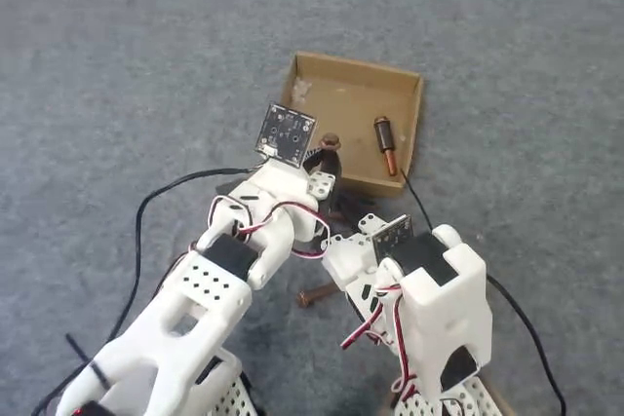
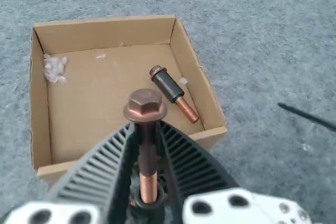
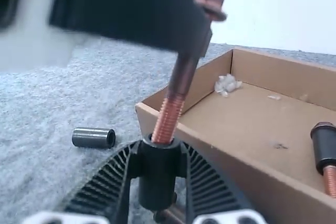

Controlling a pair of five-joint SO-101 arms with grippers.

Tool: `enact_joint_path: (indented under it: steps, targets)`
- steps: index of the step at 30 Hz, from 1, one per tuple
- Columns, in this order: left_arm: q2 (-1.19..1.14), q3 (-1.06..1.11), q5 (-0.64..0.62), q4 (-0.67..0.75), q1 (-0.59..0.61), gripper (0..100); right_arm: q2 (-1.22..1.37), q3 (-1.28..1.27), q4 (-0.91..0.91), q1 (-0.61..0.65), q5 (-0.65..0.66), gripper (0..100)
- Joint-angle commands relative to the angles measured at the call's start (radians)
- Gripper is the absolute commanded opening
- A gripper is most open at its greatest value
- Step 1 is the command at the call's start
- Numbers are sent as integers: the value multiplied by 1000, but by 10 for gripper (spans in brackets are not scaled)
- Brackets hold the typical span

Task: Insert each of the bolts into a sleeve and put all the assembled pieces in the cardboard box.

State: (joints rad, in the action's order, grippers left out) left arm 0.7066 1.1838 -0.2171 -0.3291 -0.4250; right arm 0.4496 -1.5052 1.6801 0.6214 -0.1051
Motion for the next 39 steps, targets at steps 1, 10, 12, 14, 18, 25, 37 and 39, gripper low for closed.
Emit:
enact_joint_path:
  steps: [1, 10, 12, 14, 18, 25, 37, 39]
  targets:
    - [6, 10, 11, 35, -3, 12, -18, 28, -1, -22, 20, 6]
    - [9, 134, 9, 255, -2, 12, -35, 31, -2, -33, 17, 6]
    - [9, 157, 9, 288, 0, 12, -35, 31, -2, -33, 17, 6]
    - [9, 179, 9, 311, 9, 12, -35, 32, -2, -33, 17, 6]
    - [9, 220, 9, 367, 37, 12, -35, 32, -2, -39, 15, 6]
    - [11, 278, 9, 451, 37, 12, -35, 41, -2, -48, 15, 6]
    - [11, 315, 8, 416, 29, 11, -36, 64, 2, -76, 15, 6]
    - [11, 315, 8, 416, 29, 11, -36, 64, 2, -76, 14, 6]
